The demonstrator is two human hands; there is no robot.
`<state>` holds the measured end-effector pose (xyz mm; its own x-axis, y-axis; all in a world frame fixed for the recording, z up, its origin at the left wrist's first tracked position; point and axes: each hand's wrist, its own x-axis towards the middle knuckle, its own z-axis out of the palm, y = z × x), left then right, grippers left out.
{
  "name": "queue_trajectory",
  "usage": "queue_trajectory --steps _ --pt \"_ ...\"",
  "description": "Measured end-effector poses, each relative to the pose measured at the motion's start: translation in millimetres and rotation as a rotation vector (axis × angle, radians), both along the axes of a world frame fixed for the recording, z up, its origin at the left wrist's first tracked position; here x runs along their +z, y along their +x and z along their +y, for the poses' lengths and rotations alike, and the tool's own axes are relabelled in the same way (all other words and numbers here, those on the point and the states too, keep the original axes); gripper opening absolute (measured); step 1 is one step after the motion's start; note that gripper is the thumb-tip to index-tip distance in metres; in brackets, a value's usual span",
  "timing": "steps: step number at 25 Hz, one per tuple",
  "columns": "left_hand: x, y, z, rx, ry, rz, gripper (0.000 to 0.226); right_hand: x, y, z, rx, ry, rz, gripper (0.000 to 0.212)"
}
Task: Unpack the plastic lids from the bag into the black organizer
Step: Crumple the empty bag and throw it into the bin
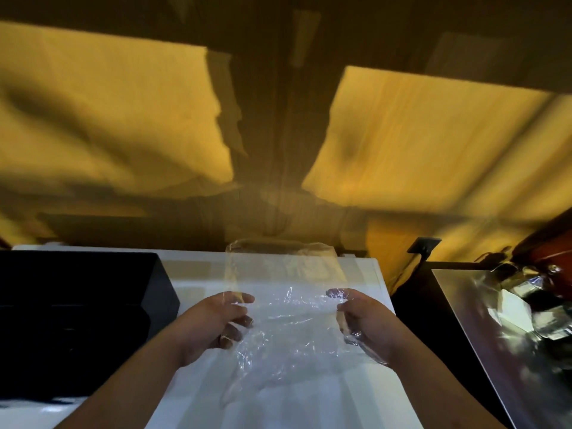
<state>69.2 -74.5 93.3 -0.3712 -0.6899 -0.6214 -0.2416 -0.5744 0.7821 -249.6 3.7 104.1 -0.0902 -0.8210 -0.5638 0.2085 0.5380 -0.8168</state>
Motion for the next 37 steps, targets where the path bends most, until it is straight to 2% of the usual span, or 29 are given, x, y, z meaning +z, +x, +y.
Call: queue_trajectory --steps 2,3,6,8,11,13,15,17,18,20,21,22,23,24,25,27,29,31,33,35,37 --pt "0.5 4.7 0.2 -0.004 0.002 0.070 0.025 3.6 5.1 3.8 -0.048 0.002 0.034 0.036" --pt "0.3 6.4 0.4 0.021 -0.015 0.104 0.026 6.7 8.7 6.2 -0.077 -0.008 0.043 0.033" --pt "2.0 7.4 1.8 0.058 -0.107 0.106 0.051 15.9 19.9 10.9 -0.074 -0.082 0.045 0.018" --pt "6.2 11.4 1.5 0.086 -0.164 0.090 0.050 25.7 25.8 13.1 -0.047 -0.119 0.078 0.015" --pt "12.9 23.3 -6.5 0.215 -0.232 0.022 0.039 42.8 26.4 14.5 -0.036 -0.131 0.153 0.025" --pt "20.3 29.0 -9.5 0.328 -0.365 -0.074 0.039 55.6 27.1 11.5 -0.071 -0.131 0.276 0.031" --pt "30.8 28.8 -9.0 0.377 -0.533 -0.098 0.032 65.7 31.2 5.2 -0.066 -0.146 0.574 0.027" --pt "43.6 26.3 -5.7 0.263 -0.723 -0.167 0.020 72.5 40.7 -0.3 0.045 -0.236 0.864 0.020" --pt "51.8 23.1 -2.5 0.130 -0.835 -0.258 0.022 74.8 47.0 -2.4 0.102 -0.293 0.933 0.024" --pt "65.4 10.3 1.3 -0.173 -1.014 -0.435 0.060 80.0 59.5 -4.7 0.187 -0.381 1.015 0.036" --pt "71.0 0.4 3.0 -0.309 -1.043 -0.514 0.078 81.3 66.1 -6.8 0.234 -0.426 1.066 0.042" --pt "74.0 -10.6 5.7 -0.417 -1.048 -0.599 0.090 82.8 72.8 -9.0 0.281 -0.463 1.110 0.044" --pt "75.5 -22.2 8.9 -0.483 -1.045 -0.689 0.093 84.2 77.8 -10.6 0.319 -0.496 1.128 0.044" --pt "74.8 -35.4 11.0 -0.498 -1.037 -0.758 0.084 86.5 79.3 -10.3 0.341 -0.535 1.118 0.042" --pt "74.4 -45.6 11.7 -0.465 -1.019 -0.780 0.062 88.1 79.9 -9.3 0.334 -0.574 1.099 0.040" --pt "66.2 -52.2 10.7 -0.328 -0.947 -0.754 0.017 89.4 75.6 -6.9 0.217 -0.647 1.145 0.038" --pt "57.2 -55.2 13.9 -0.134 -0.796 -0.670 0.014 84.3 54.9 5.0 -0.024 -0.685 1.197 0.051" --pt "48.4 -55.0 19.8 0.048 -0.677 -0.607 0.012 72.8 43.1 19.9 -0.217 -0.730 1.141 0.068" --pt "41.6 -63.7 29.2 0.134 -0.624 -0.615 0.011 57.3 43.4 34.4 -0.206 -0.745 1.095 0.083" --pt "41.9 -72.7 40.3 0.222 -0.537 -0.508 0.010 41.6 48.8 35.3 -0.053 -0.614 1.045 0.102" --pt "47.2 -76.0 51.0 0.307 -0.401 -0.260 0.004 36.2 41.2 25.6 0.072 -0.316 0.795 0.120"
